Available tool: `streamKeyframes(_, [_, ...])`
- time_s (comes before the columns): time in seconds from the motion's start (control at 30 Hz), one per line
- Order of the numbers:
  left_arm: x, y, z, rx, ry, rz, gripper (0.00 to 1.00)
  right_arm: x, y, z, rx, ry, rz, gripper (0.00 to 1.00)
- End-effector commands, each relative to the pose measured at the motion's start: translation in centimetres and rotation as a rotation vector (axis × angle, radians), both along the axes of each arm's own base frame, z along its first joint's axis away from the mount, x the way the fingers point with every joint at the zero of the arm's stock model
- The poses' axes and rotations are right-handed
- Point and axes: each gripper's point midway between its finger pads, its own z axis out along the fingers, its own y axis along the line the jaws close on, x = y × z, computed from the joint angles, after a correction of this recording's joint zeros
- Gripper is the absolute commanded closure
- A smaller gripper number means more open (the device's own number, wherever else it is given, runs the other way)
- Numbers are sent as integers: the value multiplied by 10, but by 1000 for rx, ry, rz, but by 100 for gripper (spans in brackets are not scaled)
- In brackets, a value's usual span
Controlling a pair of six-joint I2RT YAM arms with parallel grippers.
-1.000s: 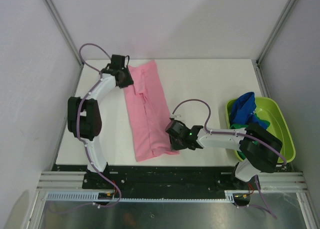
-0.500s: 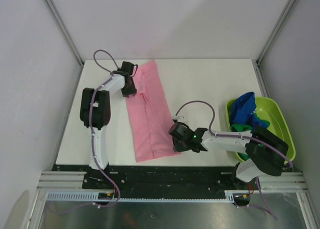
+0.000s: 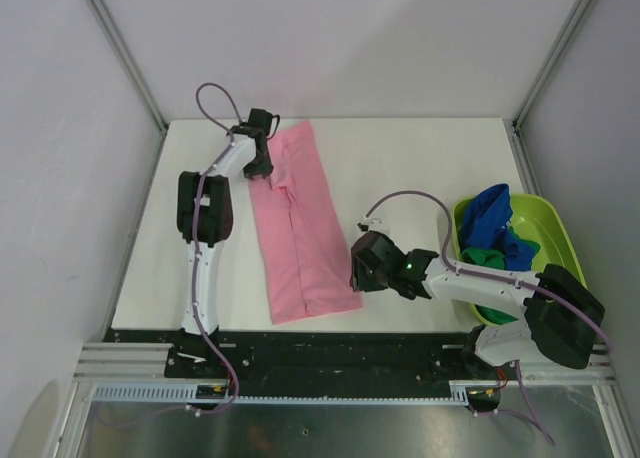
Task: Fold and stack the t-shirts
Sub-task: Rotate the tshirt 90 degrees
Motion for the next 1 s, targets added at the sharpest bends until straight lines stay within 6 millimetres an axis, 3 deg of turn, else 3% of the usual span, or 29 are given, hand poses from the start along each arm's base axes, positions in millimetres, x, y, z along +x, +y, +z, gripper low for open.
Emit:
streamKeyframes(0.0, [17,12,9,30,-21,-18,57,9,-1,3,10,-18,-2,58])
streamKeyframes(0.2, [36,22,22,4,-65,-27,53,17,0,-7,15,11,8,58])
streamKeyframes(0.43, [49,22,15,-27,-75,-33,54,17,-4,-11,-2,24,14,58])
streamKeyframes(0.77, [76,32,20,-90,-130,-3,58,24,-3,-14,2,39,20,59])
streamKeyframes(0.97, [86,43,20,-173,-158,37,66,32,4,-17,-3,50,29,59])
